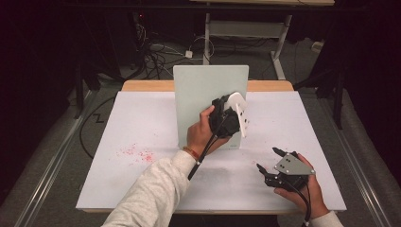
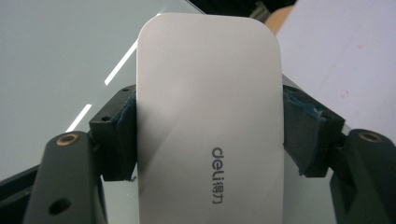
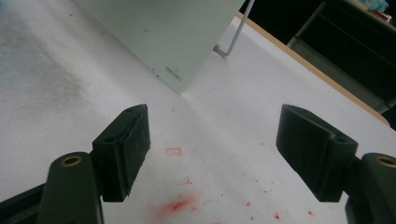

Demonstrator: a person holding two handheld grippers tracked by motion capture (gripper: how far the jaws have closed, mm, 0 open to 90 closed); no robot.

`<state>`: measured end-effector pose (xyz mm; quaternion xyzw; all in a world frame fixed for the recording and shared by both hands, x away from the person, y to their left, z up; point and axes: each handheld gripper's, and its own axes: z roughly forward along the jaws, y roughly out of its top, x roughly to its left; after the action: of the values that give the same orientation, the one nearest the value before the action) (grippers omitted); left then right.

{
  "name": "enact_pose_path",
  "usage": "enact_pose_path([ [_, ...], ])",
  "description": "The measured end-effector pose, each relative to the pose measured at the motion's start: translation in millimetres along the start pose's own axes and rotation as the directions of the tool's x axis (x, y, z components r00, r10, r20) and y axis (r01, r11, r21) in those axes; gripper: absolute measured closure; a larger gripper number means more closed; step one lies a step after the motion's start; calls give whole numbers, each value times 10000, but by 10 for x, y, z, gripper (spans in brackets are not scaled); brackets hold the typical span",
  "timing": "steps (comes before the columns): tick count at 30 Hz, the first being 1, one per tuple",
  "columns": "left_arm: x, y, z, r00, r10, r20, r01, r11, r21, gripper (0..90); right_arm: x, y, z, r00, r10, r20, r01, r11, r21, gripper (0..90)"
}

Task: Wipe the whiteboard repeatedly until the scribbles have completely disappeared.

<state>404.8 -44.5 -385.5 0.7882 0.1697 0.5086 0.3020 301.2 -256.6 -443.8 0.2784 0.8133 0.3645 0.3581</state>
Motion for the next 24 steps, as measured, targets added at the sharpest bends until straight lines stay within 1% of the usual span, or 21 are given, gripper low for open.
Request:
enact_pose_path([
  [2,-67,-64,2,9997,175,154,-175,9998,-2,285,-10,-3,3,10000,-10,8,10,10000,-13,265],
  [3,-154,-139,-13,9995,245,184,-248,9996,153,285,-12,-5,2,10000,-14,18,14,10000,-6,265],
  [4,-198,-172,-16,9989,411,235,-416,9989,228,285,-14,-6,1,10000,-17,24,17,10000,-10,265],
  [5,-198,-172,-16,9989,411,235,-416,9989,228,285,-15,-5,2,10000,-43,32,43,10000,-11,265],
  [7,-281,-239,-18,9970,639,442,-653,9974,296,284,-12,-4,4,10000,-43,45,43,10000,-31,265],
  [8,-374,-311,-18,9904,968,990,-1000,9946,273,284,-9,-3,3,10000,-46,50,46,10000,26,265],
  [9,-432,-345,-17,9843,1247,1247,-1294,9911,310,284,-9,-4,5,10000,-81,55,81,10000,37,265],
  [10,-432,-345,-17,9843,1247,1247,-1294,9911,310,284,-4,-4,8,9999,-126,100,125,9999,56,265],
  [11,-501,-376,-15,9794,1576,1264,-1637,9857,395,284,1,-2,8,9997,-212,122,212,9998,71,265],
  [12,-579,-405,-11,9720,2039,1166,-2109,9762,511,284,6,-1,5,9997,-206,117,205,9998,72,265],
  [13,-613,-419,-12,9672,2268,1141,-2346,9703,594,284,7,0,8,9997,-206,115,205,9998,48,265],
  [14,-647,-435,-11,9654,2336,1157,-2417,9684,615,284,7,1,8,9996,-256,142,254,9996,82,265],
  [15,-673,-444,-9,9631,2348,1319,-2443,9677,616,284,8,1,9,9995,-284,131,283,9996,91,264],
  [16,-713,-453,-4,9563,2546,1438,-2661,9616,668,284,8,0,11,9995,-295,121,294,9995,95,265],
  [17,-740,-460,-3,9512,2750,1401,-2868,9553,717,284,8,0,11,9995,-295,121,294,9995,95,265],
  [18,-778,-475,-1,9430,3044,1345,-3165,9453,791,284,12,0,13,9992,-366,177,364,9993,114,264],
  [19,-793,-487,0,9399,3142,1337,-3260,9421,781,284,11,-1,12,9992,-367,186,365,9993,110,265],
  [20,-797,-497,-8,9336,3281,1438,-3421,9357,861,284,8,-2,10,9991,-366,199,364,9993,128,264],
  [21,-813,-514,-8,9341,3214,1554,-3366,9380,835,285,6,-5,9,9993,-326,209,323,9994,115,264],
  [22,-822,-525,-9,9324,3204,1671,-3374,9375,851,285,2,-6,10,9993,-311,225,308,9995,115,264],
  [24,-848,-540,-12,9267,3212,1950,-3434,9347,923,285,0,-7,13,9992,-331,232,328,9994,126,264],
])
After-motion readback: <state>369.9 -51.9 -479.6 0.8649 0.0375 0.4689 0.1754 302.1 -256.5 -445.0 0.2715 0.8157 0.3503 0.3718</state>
